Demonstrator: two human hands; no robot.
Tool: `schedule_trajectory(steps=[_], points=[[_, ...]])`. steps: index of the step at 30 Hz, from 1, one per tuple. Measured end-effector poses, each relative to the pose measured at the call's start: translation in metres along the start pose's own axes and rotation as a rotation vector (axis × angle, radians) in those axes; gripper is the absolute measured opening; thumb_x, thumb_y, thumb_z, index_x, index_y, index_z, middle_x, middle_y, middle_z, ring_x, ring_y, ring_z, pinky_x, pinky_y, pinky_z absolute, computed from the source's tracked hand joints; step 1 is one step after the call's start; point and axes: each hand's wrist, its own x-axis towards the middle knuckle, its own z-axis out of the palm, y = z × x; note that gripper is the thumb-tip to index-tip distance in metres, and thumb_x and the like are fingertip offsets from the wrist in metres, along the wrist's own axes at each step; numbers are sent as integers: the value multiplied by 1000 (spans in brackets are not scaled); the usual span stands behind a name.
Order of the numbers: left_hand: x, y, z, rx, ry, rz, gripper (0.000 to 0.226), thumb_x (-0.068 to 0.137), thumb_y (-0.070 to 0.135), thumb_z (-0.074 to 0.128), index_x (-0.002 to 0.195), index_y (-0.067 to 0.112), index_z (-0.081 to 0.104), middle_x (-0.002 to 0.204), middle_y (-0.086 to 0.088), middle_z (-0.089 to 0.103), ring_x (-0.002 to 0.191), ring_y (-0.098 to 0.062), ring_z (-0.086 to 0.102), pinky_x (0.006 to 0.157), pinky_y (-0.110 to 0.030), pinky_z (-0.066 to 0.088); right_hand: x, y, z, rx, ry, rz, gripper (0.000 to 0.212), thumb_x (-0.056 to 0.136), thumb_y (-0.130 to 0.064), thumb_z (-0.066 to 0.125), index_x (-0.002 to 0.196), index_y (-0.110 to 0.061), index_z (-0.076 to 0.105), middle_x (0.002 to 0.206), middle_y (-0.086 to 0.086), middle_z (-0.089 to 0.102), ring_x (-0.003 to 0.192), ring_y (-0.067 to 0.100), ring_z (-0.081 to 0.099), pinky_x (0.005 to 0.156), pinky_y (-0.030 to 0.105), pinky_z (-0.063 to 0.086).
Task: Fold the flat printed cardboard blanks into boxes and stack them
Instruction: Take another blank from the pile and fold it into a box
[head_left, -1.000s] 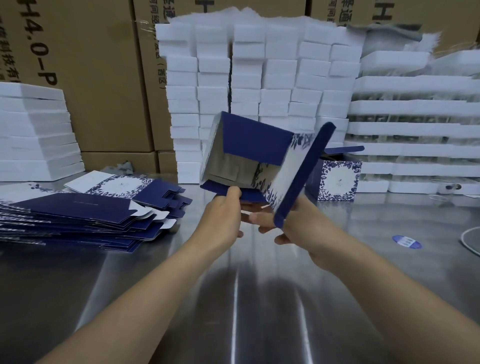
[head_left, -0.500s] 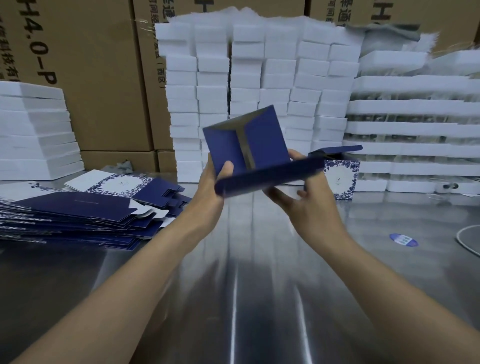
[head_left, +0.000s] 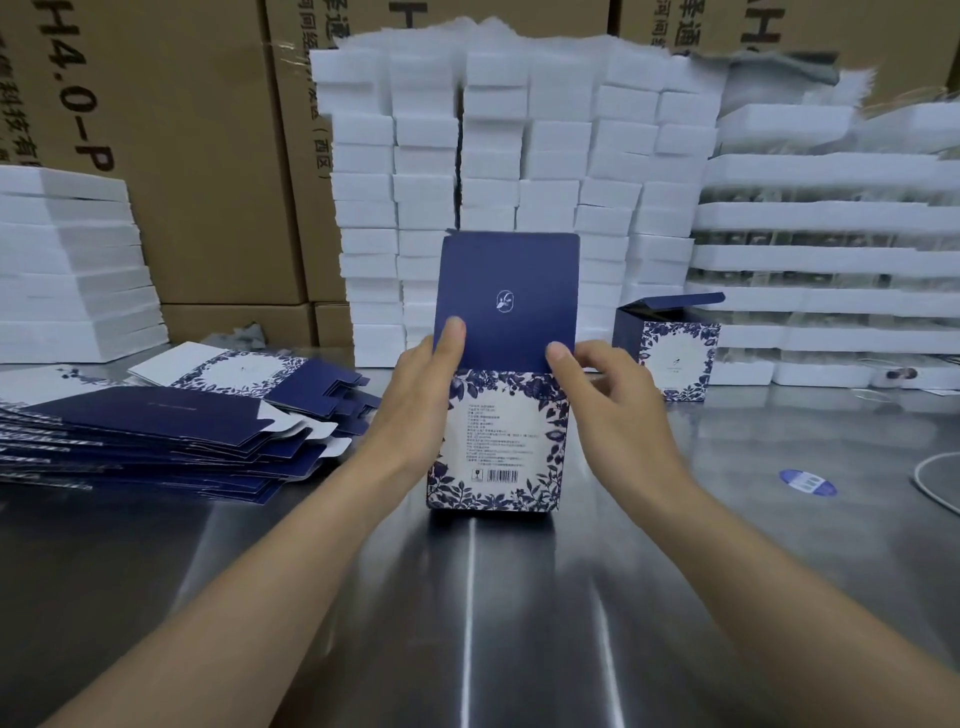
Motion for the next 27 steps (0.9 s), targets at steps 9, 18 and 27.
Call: schedule_trajectory(steps=[9, 18, 27], points=[[-1, 1, 4, -93, 154, 10, 21, 107, 36, 59, 125, 28, 67, 115, 10, 77, 105, -14, 75, 91, -33, 61, -1, 3, 4, -18, 42, 0, 16, 101, -46, 66, 99, -30, 68, 107, -13, 66, 81, 4, 62, 76, 26, 46], [1, -6, 5, 180, 301, 192, 21, 98, 26, 72, 116, 33, 70, 133, 13, 51, 127, -6, 50, 103, -45, 52, -8, 1, 10, -264, 65, -285, 13, 101, -26, 65, 100, -34, 75, 123, -17, 58, 118, 3, 54, 102, 22, 41], [-12, -2, 8, 483, 205, 588, 8, 89, 27, 71, 93, 30, 77, 89, 17, 73, 92, -10, 70, 87, -47, 55, -13, 2, 11, -318, -44, -399, 15, 97, -33, 71, 113, -34, 73, 107, -18, 64, 102, 5, 64, 92, 41, 53]])
